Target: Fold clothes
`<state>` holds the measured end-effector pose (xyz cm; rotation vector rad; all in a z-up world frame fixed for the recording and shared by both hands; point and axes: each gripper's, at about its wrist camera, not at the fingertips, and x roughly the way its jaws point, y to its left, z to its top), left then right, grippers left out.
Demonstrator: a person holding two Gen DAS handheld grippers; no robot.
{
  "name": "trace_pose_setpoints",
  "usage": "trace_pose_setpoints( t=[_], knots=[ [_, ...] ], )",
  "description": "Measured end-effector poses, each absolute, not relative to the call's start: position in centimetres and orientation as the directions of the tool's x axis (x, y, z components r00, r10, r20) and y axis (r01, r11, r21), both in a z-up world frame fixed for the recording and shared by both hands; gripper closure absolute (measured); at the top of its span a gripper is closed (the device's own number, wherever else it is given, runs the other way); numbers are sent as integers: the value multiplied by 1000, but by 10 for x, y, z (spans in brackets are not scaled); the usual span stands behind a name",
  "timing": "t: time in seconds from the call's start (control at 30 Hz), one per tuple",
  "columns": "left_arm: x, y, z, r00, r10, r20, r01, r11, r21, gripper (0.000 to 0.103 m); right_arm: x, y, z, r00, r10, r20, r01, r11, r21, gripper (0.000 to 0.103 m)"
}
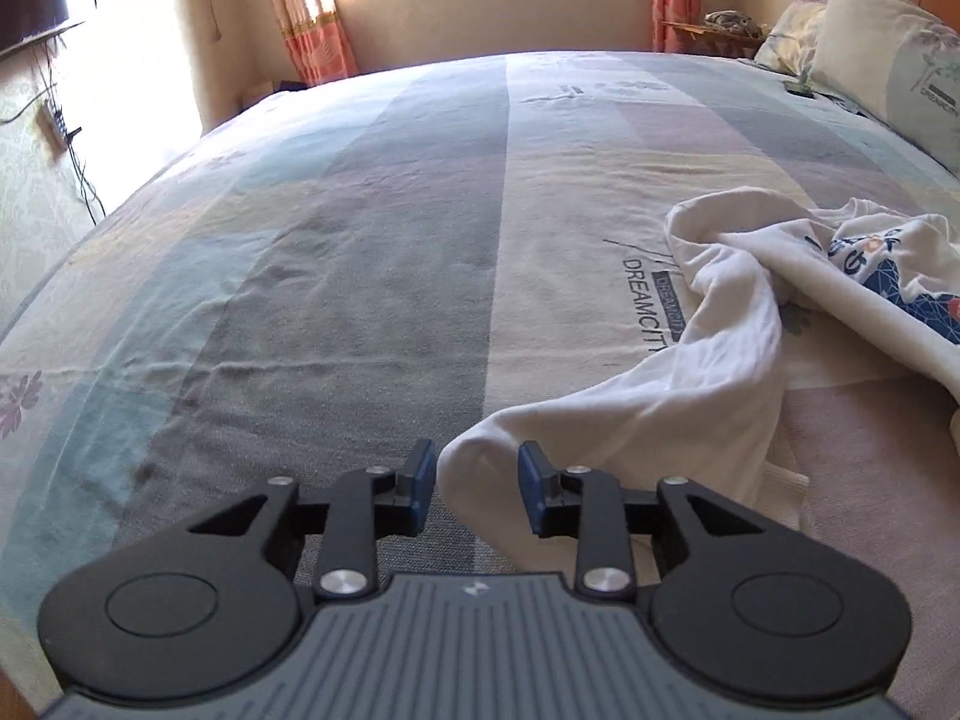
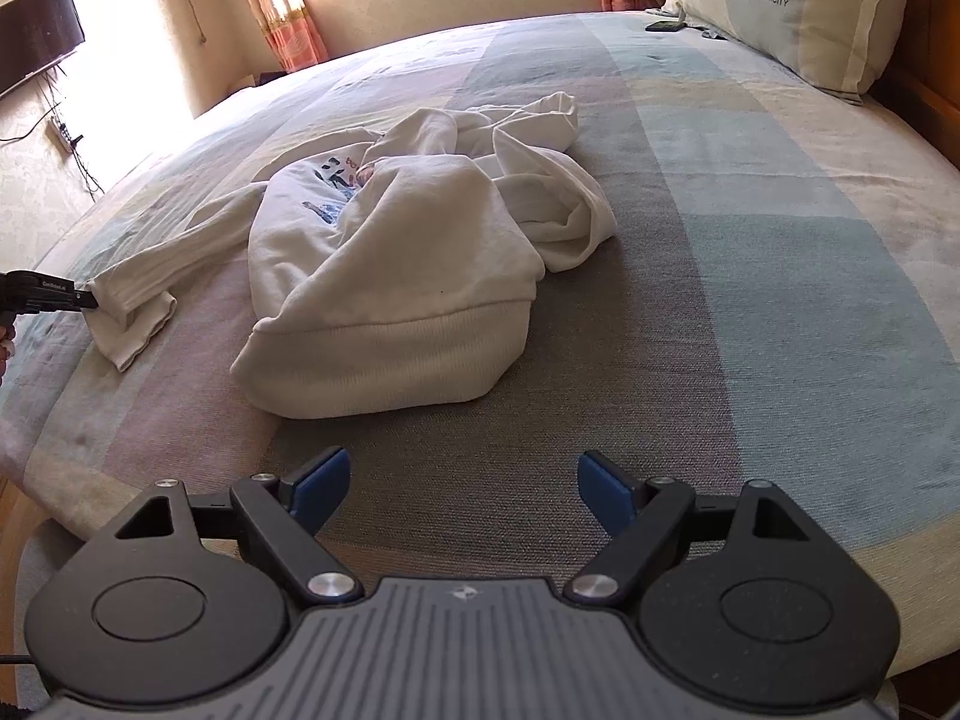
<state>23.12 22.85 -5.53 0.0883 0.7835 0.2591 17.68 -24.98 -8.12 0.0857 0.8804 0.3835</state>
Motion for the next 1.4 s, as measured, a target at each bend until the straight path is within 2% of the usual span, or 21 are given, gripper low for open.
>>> trace_pose_setpoints(
  t=[0.03,0.1,0.17,0.2,0.33,0.4,0.57,0.67,0.97,1.13,1.27,1.4],
  knots=[
    [227,215,-51,702,255,-665,-160,966,201,52,177,-249,-82,572,362,-736,-293,928,228,15],
    [221,188,-44,748,220,-626,-68,964,258,44,178,-247,-83,568,363,-739,-298,927,226,15],
    [221,162,-45,773,177,-609,25,951,308,31,179,-244,-84,564,365,-741,-303,926,225,15],
    [222,149,-48,780,159,-606,68,940,334,29,179,-243,-84,562,367,-741,-305,925,227,15],
    [249,113,-83,754,228,-615,141,859,492,29,180,-239,-85,557,371,-743,-306,923,231,14],
    [263,110,-98,751,290,-593,106,834,542,29,179,-239,-85,557,366,-745,-304,925,227,14],
    [280,135,-103,716,399,-573,-38,842,539,29,178,-242,-86,555,352,-753,-283,932,227,14],
    [278,160,-98,681,513,-523,-118,782,612,28,180,-242,-87,558,344,-755,-278,935,221,14],
    [302,237,-79,582,655,-481,-223,698,680,28,185,-240,-87,562,328,-759,-273,940,204,14],
    [311,271,-69,527,707,-472,-297,674,677,28,186,-238,-84,573,315,-757,-276,943,184,14],
    [315,304,-69,470,728,-499,-361,674,644,28,189,-243,-84,577,295,-761,-250,951,180,14],
    [315,308,-82,449,622,-642,-287,781,555,29,192,-243,-85,575,288,-766,-247,954,173,14]
  ],
)
